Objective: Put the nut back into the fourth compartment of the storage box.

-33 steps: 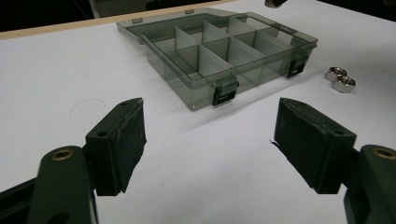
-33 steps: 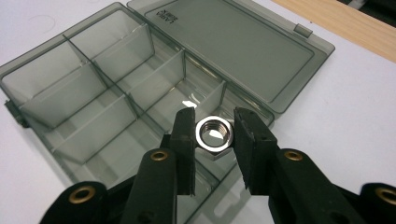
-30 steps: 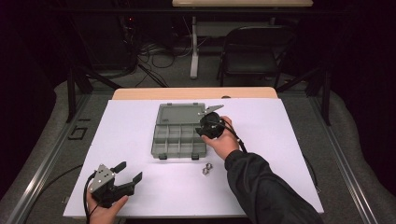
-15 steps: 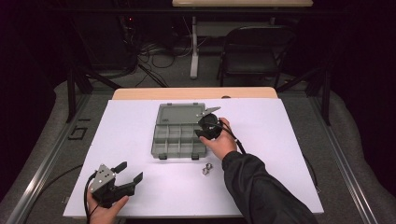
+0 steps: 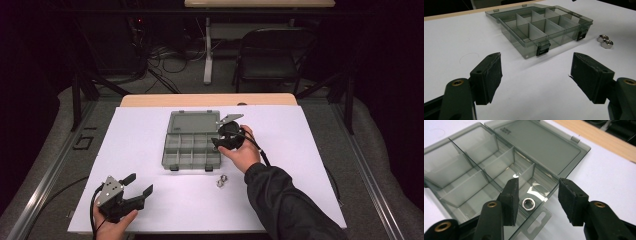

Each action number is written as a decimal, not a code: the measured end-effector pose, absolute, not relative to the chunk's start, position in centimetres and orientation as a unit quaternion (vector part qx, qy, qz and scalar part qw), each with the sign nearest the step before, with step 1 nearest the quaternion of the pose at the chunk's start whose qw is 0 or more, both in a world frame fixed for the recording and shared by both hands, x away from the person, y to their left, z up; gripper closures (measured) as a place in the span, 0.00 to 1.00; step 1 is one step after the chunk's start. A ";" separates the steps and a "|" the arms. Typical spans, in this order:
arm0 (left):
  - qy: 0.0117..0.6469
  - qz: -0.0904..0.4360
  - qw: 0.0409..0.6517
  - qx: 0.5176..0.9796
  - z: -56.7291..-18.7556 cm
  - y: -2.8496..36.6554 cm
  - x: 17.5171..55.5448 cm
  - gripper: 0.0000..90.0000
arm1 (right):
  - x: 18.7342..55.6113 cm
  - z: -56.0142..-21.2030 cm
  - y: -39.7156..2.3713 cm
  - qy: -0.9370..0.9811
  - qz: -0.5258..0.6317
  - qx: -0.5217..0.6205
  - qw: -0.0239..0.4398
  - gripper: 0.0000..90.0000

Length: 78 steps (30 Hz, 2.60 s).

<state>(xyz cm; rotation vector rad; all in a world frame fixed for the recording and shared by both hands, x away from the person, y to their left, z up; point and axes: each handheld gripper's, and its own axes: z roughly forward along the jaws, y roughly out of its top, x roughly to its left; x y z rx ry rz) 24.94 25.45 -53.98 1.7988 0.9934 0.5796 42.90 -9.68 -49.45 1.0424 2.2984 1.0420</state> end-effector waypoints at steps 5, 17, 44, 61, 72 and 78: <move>0.409 0.238 0.483 0.737 -54.0 25.5 24.9 0.28 | 41.5 -49.1 -10.5 0.827 0.379 0.357 0.213 0.57; 0.408 0.236 0.482 0.738 -54.0 25.4 25.0 0.30 | 36.6 -49.5 -13.1 0.832 0.389 0.338 0.205 0.58; 0.411 0.234 0.474 0.743 -54.1 25.4 25.0 0.30 | 33.1 -55.0 -13.3 0.854 0.372 0.336 0.136 0.68; 0.411 0.235 0.474 0.742 -54.2 25.3 25.1 0.30 | 33.7 -56.0 -12.6 0.851 0.379 0.340 0.126 0.77; 0.411 0.235 0.474 0.743 -54.2 25.3 25.1 0.30 | 33.7 -56.0 -12.5 0.855 0.375 0.334 0.131 0.78; 0.411 0.235 0.474 0.743 -54.2 25.3 25.1 0.30 | 33.6 -55.7 -12.6 0.854 0.376 0.337 0.128 0.78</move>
